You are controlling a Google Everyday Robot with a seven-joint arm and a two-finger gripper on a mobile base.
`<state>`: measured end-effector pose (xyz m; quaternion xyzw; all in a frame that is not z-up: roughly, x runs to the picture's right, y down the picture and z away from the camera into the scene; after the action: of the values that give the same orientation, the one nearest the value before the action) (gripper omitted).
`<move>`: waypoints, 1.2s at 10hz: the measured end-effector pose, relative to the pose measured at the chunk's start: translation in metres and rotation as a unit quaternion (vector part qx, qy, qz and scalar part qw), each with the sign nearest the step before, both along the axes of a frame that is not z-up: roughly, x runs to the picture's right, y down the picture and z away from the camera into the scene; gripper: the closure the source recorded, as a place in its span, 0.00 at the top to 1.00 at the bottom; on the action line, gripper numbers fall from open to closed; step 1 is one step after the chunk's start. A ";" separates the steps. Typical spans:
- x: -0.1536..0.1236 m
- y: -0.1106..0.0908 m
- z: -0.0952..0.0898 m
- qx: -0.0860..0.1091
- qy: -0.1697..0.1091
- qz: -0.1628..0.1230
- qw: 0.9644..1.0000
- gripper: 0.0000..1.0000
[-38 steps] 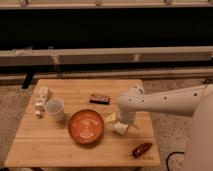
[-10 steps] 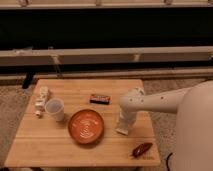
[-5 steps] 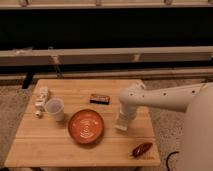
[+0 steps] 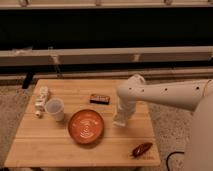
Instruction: Place the white sponge in the ceramic bowl
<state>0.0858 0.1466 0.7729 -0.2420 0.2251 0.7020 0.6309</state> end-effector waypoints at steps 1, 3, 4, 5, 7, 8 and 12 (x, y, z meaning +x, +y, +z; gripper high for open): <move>-0.004 -0.006 -0.005 0.002 -0.004 -0.008 1.000 0.13; -0.010 -0.010 -0.011 0.002 -0.009 -0.022 1.000 0.13; -0.016 -0.010 -0.015 0.001 -0.012 -0.031 0.999 0.13; -0.031 -0.012 -0.016 0.001 -0.020 -0.044 0.999 0.13; -0.061 -0.017 -0.018 0.000 -0.033 -0.067 0.997 0.13; -0.066 -0.018 -0.020 0.000 -0.036 -0.077 0.996 0.13; -0.093 -0.015 -0.027 -0.003 -0.052 -0.101 0.994 0.13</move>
<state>-0.0067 0.1314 0.7461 -0.2559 0.2174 0.6207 0.7086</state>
